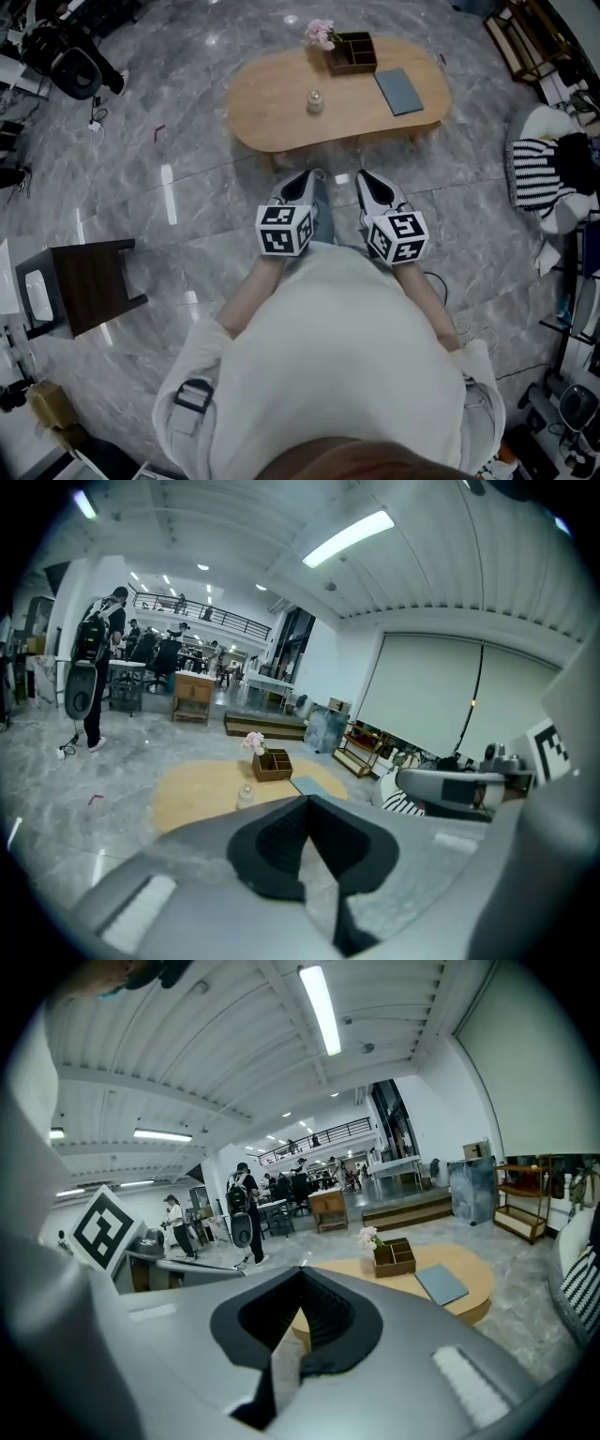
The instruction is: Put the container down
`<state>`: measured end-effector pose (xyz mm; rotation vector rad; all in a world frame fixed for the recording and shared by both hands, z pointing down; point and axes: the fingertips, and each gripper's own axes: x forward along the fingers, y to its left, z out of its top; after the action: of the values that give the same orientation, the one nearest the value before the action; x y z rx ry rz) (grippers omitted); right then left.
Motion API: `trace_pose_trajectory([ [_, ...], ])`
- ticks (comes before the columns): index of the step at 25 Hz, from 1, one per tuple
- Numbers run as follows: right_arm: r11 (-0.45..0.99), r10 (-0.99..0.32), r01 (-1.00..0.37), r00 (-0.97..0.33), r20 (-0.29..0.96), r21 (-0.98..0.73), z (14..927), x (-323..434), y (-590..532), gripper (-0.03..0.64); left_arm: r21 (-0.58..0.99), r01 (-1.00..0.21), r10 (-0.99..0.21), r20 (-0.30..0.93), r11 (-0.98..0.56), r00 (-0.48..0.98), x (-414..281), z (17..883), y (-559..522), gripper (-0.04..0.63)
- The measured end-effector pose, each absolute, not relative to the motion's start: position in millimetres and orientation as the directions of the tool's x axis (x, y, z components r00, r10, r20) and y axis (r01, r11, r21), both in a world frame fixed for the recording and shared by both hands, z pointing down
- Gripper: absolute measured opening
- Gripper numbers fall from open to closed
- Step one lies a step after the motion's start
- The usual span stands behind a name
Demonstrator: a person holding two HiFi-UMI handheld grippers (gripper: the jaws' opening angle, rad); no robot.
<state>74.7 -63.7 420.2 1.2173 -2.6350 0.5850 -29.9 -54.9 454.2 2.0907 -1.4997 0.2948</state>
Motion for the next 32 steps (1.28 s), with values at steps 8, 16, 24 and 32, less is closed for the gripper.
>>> trace_pose_trajectory([
  [8, 0.605, -0.691, -0.758, -0.652, 0.313, -0.243, 417, 75, -48, 0.0, 0.309, -0.928, -0.827, 0.45, -0.21, 0.337, -47, 447, -34, 0.002],
  [16, 0.621, -0.683, -0.752, -0.657, 0.32, -0.219, 417, 73, -41, -0.002, 0.318, -0.924, -0.825, 0.45, -0.21, 0.342, -46, 450, -32, 0.002],
  [24, 0.624, -0.676, -0.748, -0.661, 0.325, -0.225, 420, 69, -40, -0.002, 0.332, -0.921, -0.815, 0.465, -0.202, 0.346, -49, 457, -31, 0.002],
  [32, 0.625, -0.671, -0.745, -0.665, 0.329, -0.233, 423, 64, -46, -0.002, 0.336, -0.922, -0.811, 0.473, -0.195, 0.344, -53, 461, -34, 0.002],
])
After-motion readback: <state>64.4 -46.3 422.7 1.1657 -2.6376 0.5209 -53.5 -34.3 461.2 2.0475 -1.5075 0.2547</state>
